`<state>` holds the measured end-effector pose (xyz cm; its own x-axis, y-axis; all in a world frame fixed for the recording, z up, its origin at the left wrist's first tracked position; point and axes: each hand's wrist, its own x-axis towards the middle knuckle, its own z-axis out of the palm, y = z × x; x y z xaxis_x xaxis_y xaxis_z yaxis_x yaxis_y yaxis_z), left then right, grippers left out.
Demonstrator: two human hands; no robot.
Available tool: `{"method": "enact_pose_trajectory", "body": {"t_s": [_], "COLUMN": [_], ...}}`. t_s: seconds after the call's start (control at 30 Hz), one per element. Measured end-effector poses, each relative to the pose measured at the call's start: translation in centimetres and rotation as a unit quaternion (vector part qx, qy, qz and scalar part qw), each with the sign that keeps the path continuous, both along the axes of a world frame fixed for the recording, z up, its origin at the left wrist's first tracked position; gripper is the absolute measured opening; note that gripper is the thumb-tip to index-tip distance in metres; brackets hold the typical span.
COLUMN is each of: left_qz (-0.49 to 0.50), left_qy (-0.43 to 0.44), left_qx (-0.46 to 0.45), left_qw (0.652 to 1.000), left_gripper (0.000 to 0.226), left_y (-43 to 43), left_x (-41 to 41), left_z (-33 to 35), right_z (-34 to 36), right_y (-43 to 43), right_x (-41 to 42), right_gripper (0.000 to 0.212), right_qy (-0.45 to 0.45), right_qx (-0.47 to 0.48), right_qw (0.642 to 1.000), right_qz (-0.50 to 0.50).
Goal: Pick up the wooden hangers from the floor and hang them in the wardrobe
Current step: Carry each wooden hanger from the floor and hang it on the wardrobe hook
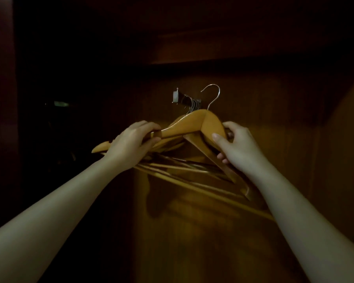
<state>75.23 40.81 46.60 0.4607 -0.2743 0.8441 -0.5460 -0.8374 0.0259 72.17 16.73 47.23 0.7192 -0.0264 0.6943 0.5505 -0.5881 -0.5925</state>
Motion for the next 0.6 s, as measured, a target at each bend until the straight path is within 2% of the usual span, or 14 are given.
{"method": "enact_pose_trajectory", "body": {"t_s": [0.23, 0.6], "left_qz": [0.029, -0.018], "left_qy": [-0.033, 0.022], "left_qx": [0.027, 0.017], "left_qw": [0.999, 0.999], "left_gripper": [0.03, 0.03], "left_y": [1.5, 3.6], "left_x": [4.1, 8.2], "left_z": [3.7, 0.5], "right_z": [3.9, 3.3], "right_y": [1.6, 4.0], "right_x": [4.5, 5.9], "right_gripper": [0.055, 0.054], "right_qy": [0.001, -0.011], "right_qx": [-0.001, -0.099], "right_qw": [0.999, 0.992], "right_qz": [-0.032, -0.076]}}
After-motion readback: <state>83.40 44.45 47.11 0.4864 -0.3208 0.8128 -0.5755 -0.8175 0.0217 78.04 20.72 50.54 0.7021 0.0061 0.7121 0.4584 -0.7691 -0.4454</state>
